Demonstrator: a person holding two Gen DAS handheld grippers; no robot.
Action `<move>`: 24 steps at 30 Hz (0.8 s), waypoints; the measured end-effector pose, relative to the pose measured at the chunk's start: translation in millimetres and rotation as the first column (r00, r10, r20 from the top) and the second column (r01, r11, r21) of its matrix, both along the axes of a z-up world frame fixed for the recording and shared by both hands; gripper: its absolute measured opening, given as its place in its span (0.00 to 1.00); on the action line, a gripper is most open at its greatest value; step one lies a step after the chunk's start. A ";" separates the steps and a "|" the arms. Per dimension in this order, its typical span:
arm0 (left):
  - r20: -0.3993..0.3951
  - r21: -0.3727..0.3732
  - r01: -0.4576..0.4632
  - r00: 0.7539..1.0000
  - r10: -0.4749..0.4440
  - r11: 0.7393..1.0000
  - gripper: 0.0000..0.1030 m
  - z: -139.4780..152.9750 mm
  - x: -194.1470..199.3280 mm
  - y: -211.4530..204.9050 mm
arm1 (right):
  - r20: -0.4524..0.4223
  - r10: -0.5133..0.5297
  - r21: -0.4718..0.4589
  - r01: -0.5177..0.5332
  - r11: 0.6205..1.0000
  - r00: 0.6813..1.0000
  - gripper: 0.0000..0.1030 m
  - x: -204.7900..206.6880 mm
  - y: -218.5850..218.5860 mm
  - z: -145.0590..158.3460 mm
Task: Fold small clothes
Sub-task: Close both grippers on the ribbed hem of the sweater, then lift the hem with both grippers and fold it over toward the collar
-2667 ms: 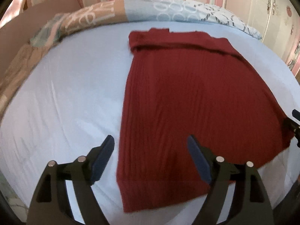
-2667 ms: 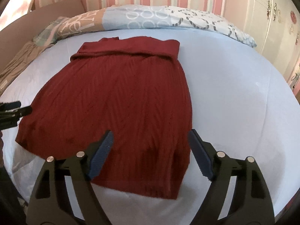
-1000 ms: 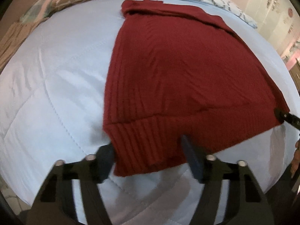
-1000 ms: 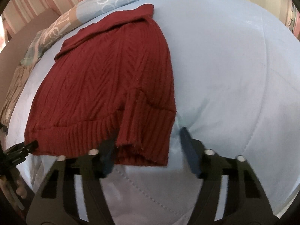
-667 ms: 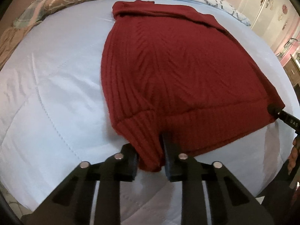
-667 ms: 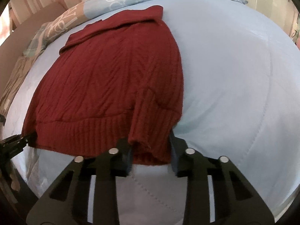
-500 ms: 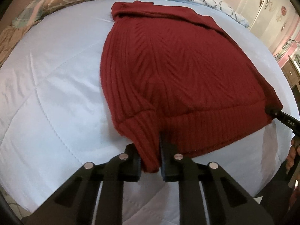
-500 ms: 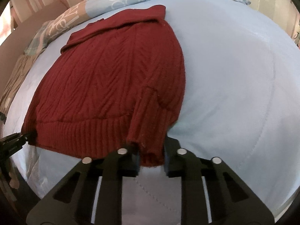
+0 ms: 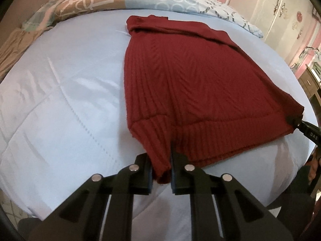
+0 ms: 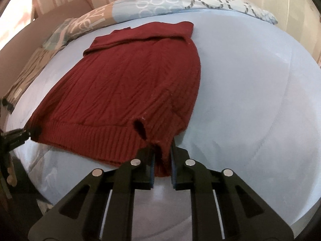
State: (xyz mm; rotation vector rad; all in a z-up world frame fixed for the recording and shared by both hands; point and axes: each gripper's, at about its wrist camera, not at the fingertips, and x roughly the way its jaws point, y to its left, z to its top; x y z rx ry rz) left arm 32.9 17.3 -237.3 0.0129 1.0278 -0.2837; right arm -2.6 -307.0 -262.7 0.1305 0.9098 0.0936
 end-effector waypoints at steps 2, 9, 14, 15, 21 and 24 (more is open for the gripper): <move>0.014 0.003 0.004 1.000 -0.004 1.000 0.12 1.8 0.4 0.3 | 0.016 0.012 -0.009 -0.012 1.000 1.000 0.12 -0.4 0.6 2.9; 0.113 0.020 0.007 0.994 -0.009 1.000 0.12 22.9 34.4 -10.2 | 0.112 0.025 -0.024 -0.023 0.999 0.993 0.12 29.5 2.9 28.2; 0.199 0.033 0.000 0.980 -0.007 0.999 0.13 43.1 68.2 -17.7 | 0.181 0.011 -0.030 -0.006 1.000 0.983 0.12 65.0 2.6 44.5; 0.215 0.029 -0.008 0.977 0.002 1.000 0.13 47.2 77.8 -18.4 | 0.195 0.005 -0.031 0.001 1.000 0.981 0.12 72.1 1.6 47.0; 0.265 -0.005 -0.050 0.963 0.050 0.999 0.12 61.2 140.1 -17.4 | 0.263 -0.029 0.000 0.030 1.000 0.964 0.12 128.5 -12.1 62.6; 0.280 0.003 -0.054 0.959 0.051 0.999 0.12 65.5 170.2 -21.3 | 0.285 -0.041 0.012 0.039 0.999 0.958 0.12 160.6 -16.2 65.9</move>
